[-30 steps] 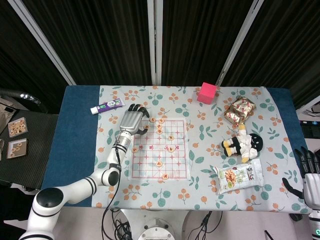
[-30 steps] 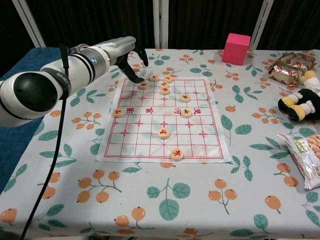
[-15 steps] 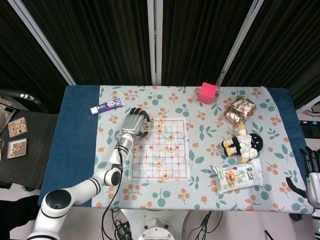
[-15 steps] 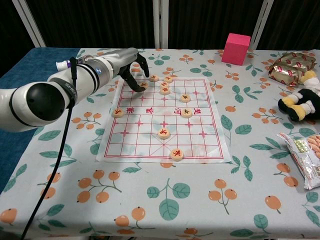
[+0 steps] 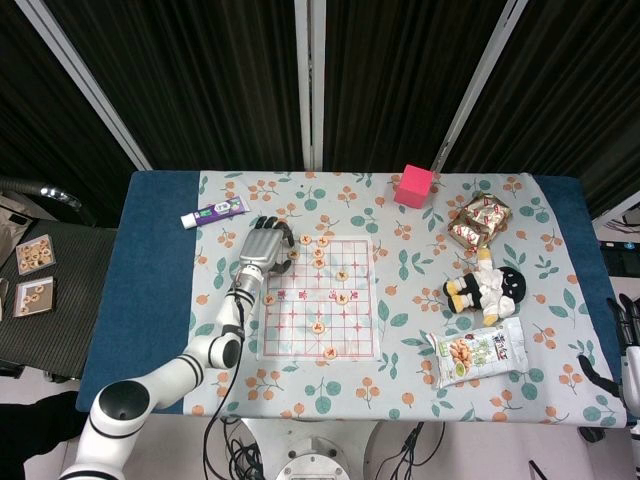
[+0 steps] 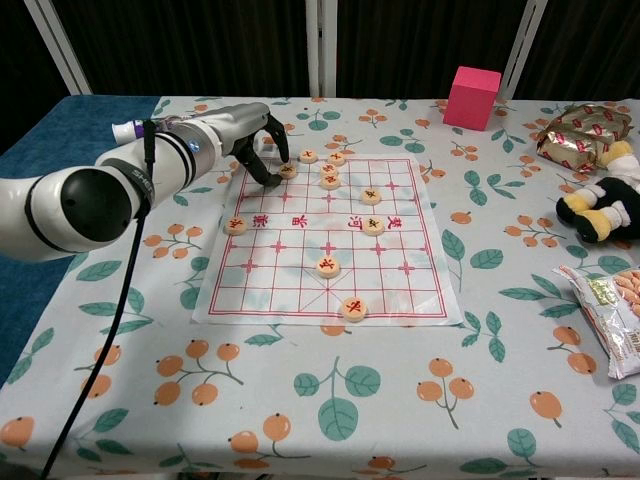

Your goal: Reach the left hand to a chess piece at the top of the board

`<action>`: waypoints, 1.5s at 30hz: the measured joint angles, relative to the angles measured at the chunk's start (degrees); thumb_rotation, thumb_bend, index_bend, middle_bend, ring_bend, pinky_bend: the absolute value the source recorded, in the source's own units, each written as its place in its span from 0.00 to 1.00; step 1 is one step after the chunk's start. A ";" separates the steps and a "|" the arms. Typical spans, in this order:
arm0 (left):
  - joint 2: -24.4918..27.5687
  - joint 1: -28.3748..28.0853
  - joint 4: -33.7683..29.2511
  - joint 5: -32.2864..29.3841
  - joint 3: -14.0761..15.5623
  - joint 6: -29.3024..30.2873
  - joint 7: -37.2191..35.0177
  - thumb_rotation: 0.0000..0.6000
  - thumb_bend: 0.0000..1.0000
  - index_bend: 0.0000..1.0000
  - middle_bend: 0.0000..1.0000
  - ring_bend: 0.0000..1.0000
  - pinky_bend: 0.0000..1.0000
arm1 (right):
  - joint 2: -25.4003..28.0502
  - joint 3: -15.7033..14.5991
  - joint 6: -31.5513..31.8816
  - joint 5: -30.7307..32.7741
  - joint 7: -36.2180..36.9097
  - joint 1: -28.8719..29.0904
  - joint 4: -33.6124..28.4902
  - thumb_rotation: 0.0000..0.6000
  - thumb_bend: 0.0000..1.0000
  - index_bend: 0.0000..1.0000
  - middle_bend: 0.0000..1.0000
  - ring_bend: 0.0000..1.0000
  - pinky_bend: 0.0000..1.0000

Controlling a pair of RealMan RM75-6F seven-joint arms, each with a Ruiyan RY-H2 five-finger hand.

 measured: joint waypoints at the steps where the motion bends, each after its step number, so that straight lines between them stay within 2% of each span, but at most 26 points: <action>1: -0.06 -0.09 0.09 0.24 -0.06 0.00 -0.24 1.00 0.31 0.42 0.19 0.05 0.04 | -0.03 0.01 -0.09 0.02 0.00 0.04 0.04 1.00 0.17 0.00 0.00 0.00 0.00; 12: -0.18 -0.34 0.63 0.78 -0.10 -1.30 -0.61 1.00 0.32 0.41 0.19 0.05 0.03 | -0.18 0.01 -0.42 0.18 -0.28 0.04 0.20 1.00 0.17 0.00 0.00 0.00 0.00; 20: -0.40 -0.29 1.11 1.60 -0.20 -1.10 -1.85 1.00 0.34 0.48 0.19 0.05 0.03 | -0.34 0.00 -0.68 0.32 -0.12 -0.01 0.66 1.00 0.17 0.00 0.00 0.00 0.00; 27: -0.78 -0.38 1.58 2.39 -0.27 -1.02 -3.11 1.00 0.35 0.49 0.19 0.05 0.03 | -0.41 0.02 -0.80 0.43 -0.11 -0.05 0.81 1.00 0.17 0.00 0.00 0.00 0.00; 38: 0.18 -0.52 1.00 2.49 -2.20 1.49 -4.59 1.00 0.35 0.51 0.20 0.05 0.03 | -0.50 0.01 -1.05 0.48 0.20 -0.06 1.24 1.00 0.17 0.00 0.00 0.00 0.00; 45: -0.92 -1.31 4.48 1.32 -3.10 0.42 -4.67 1.00 0.36 0.52 0.20 0.05 0.03 | 0.03 0.21 -0.63 0.79 0.59 -0.44 1.08 1.00 0.17 0.00 0.00 0.00 0.00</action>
